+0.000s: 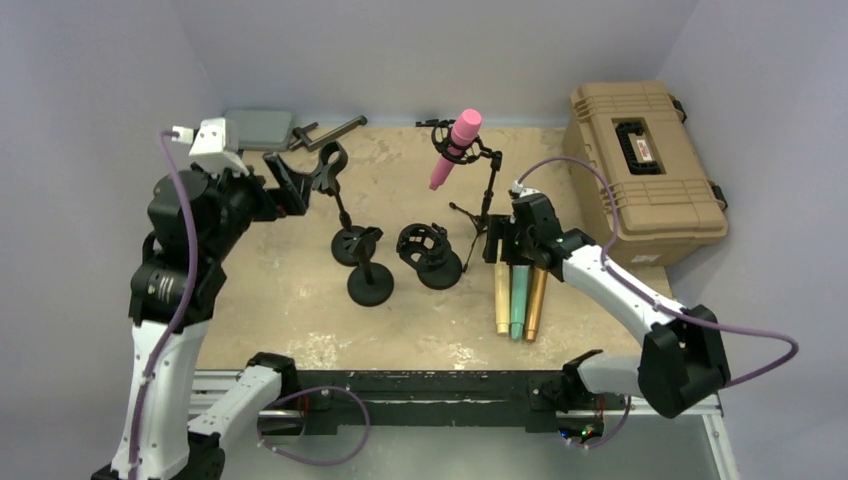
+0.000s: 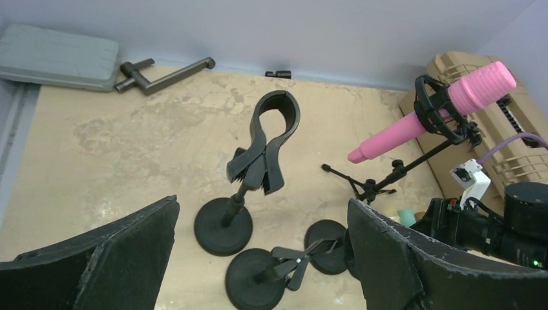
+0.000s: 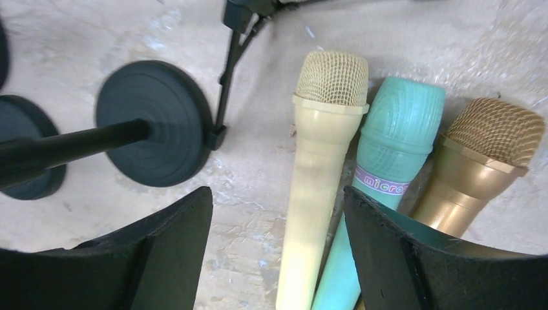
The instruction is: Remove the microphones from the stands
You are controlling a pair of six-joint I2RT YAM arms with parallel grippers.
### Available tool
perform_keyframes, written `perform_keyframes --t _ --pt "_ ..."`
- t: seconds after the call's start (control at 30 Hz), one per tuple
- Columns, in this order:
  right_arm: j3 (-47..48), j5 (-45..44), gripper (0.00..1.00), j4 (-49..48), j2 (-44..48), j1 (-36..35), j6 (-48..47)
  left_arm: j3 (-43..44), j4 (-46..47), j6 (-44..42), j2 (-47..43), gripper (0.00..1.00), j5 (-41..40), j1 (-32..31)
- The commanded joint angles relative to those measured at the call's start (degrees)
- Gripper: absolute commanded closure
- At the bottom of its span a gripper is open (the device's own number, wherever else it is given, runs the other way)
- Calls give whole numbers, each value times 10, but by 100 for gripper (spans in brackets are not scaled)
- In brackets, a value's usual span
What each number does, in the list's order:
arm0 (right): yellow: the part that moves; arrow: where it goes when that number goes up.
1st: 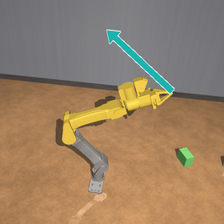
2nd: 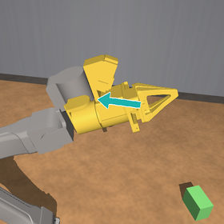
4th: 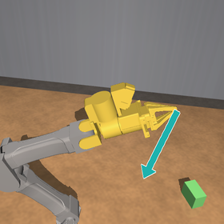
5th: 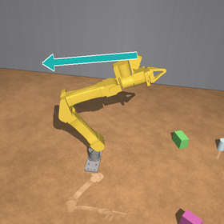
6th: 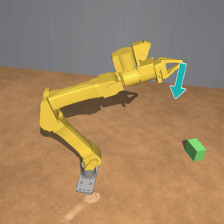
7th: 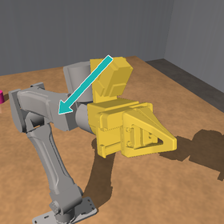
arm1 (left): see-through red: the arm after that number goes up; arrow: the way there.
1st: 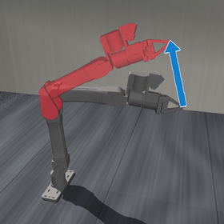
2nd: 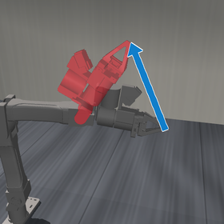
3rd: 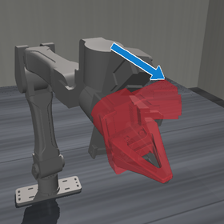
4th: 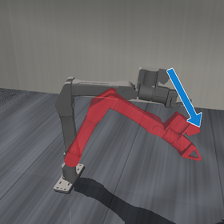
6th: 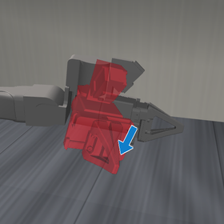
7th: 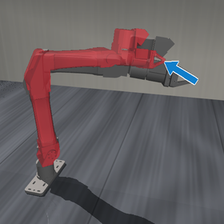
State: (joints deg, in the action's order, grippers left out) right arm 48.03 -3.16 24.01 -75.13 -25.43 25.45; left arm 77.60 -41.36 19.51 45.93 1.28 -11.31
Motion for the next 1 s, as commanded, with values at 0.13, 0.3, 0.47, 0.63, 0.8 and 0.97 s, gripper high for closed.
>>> perform_keyframes --t 0.13,0.3,0.47,0.63,0.8,0.97 --pt "46 21 28 10 88 2 -36 83 8 60 146 9 133 47" --pt "37 28 28 20 106 1 -39 107 -3 -13 202 26 134 49" --pt "31 30 29 19 117 2 -40 100 7 -67 229 28 116 49" --pt "40 31 30 18 118 2 -42 93 20 -77 254 38 103 49" --pt "46 30 31 22 116 2 -46 71 38 -79 266 52 114 49" --pt "44 30 31 25 119 1 -47 13 62 -79 267 62 117 48"
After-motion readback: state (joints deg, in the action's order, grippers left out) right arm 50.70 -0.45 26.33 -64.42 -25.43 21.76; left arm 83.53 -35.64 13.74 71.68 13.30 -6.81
